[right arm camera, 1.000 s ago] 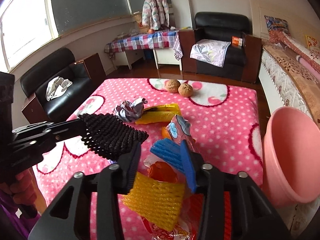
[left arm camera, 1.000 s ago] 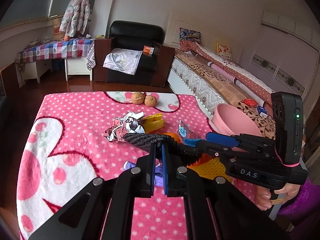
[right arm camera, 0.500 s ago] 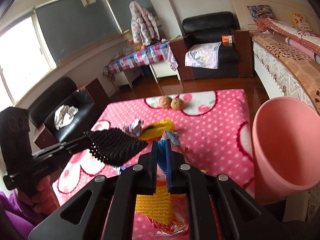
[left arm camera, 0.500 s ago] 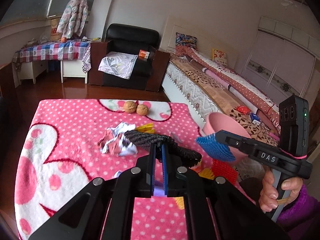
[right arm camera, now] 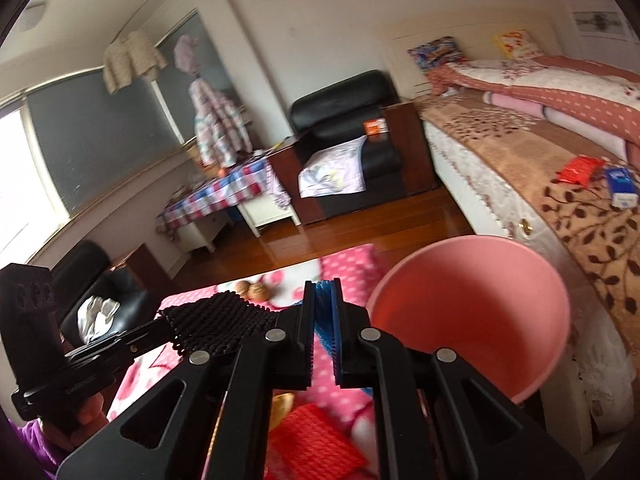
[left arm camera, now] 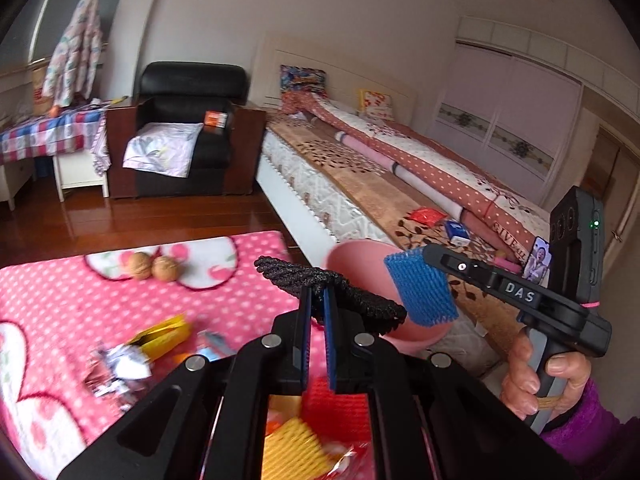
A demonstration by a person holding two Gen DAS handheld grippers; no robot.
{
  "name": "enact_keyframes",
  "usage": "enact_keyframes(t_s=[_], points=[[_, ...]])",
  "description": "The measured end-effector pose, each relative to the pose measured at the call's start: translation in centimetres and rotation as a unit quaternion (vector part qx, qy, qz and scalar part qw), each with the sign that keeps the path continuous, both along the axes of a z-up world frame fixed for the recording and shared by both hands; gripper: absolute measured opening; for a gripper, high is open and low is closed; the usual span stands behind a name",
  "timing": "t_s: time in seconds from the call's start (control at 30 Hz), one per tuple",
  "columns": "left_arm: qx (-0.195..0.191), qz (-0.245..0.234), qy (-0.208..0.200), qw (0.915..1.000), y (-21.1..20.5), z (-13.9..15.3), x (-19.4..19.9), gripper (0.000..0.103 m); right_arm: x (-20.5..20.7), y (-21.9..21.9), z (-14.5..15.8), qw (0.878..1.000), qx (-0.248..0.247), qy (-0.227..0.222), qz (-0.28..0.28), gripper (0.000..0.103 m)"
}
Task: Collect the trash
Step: 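Carry the scarf and brush over the pink basin and open both tools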
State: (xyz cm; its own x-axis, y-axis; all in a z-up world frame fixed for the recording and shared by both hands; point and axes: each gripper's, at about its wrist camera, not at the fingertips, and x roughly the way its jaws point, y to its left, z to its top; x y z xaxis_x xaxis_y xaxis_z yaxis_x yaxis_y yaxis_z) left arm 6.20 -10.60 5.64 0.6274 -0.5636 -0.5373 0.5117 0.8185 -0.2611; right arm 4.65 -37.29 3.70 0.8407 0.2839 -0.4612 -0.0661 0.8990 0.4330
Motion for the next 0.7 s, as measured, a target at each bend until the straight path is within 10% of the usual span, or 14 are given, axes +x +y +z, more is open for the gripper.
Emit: enact_keyframes(t_s=[0.5, 0.7], points=[[0.06, -0.072, 0.045, 0.9946, -12.0, -5.6, 4.0, 0.007, 1.9, -6.5, -6.6, 0.995, 0.012, 0.064, -0.073, 0.008], [0.05, -0.066, 0.056, 0.995, -11.9, -6.0, 4.5, 0.032, 2.1, -6.9, -7.5, 0.994, 0.01, 0.078, -0.071, 0.009]])
